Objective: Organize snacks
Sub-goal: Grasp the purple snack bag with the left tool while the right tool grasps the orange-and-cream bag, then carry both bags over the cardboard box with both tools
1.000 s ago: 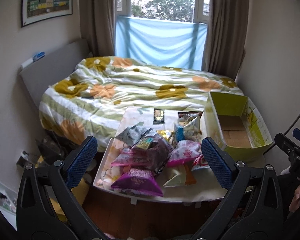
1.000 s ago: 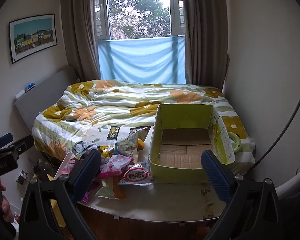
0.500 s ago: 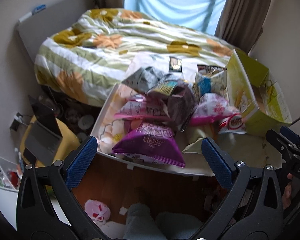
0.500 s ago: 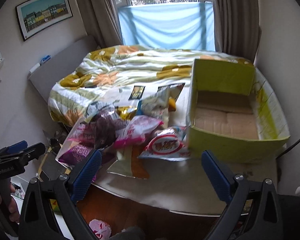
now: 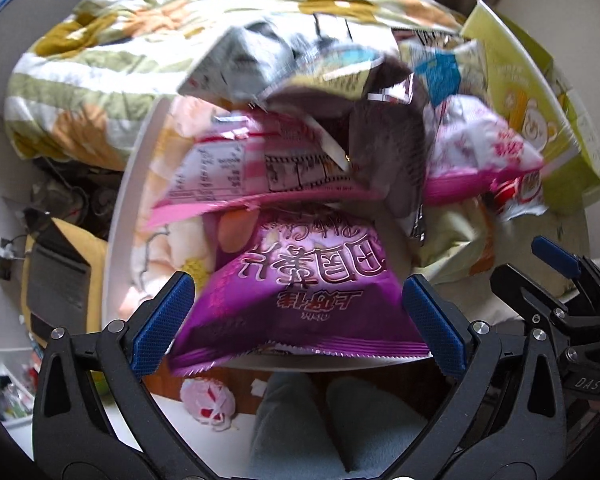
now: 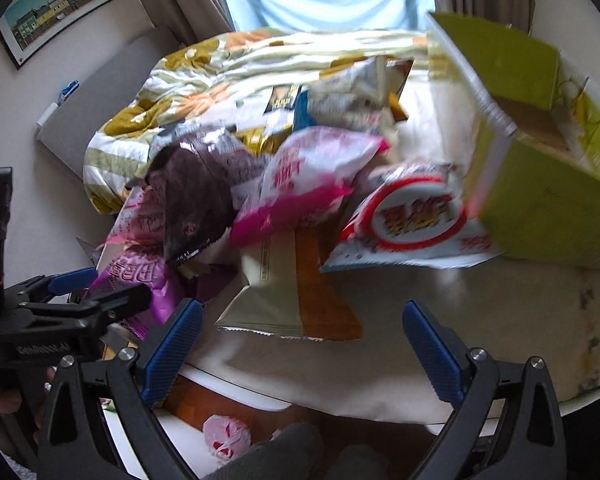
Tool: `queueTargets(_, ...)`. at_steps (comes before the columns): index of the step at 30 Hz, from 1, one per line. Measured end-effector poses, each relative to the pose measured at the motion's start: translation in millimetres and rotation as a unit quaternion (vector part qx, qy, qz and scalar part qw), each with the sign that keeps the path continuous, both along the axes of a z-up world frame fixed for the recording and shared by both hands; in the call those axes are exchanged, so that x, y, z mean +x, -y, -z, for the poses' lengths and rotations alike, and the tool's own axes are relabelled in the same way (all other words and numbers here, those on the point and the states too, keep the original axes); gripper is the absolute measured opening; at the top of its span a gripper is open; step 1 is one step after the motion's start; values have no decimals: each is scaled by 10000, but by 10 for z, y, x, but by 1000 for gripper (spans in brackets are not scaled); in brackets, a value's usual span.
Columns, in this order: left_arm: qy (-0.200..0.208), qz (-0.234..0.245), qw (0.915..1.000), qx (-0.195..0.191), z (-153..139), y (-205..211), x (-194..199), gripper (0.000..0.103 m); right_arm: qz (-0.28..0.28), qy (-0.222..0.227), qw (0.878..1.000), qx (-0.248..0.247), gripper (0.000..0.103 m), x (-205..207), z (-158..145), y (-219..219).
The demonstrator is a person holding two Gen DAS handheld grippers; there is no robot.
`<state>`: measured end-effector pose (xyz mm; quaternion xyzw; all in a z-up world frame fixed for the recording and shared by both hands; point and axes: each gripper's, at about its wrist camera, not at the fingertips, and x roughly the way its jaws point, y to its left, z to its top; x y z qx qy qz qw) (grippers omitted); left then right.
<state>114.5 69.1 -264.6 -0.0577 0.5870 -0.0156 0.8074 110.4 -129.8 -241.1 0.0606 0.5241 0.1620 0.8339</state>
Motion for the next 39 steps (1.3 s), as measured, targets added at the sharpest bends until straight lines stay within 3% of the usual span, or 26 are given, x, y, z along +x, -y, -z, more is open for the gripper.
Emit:
queueTargets(6,-108,175,9998,-51,200,50,136,102,68,-181,9998,97,99,93,176,14)
queueTargets(16,-332,81,9991,-235,392,-150,201,97,-4,-258,9995,156,99,266,391,-123)
queueTargets(27,-239,171,9981,-546,354,-243,168,91,-280,-333,9991,11,65,312,526,-228)
queueTargets(31,-224,207,9973,-662,294,-238,139,85,-330,-324,9989,-51,60,268,495,-214)
queueTargets(39,-63,264,9958,-874,64,-160,-5,84,-324,-301,9990,63,60,-5,306,-39)
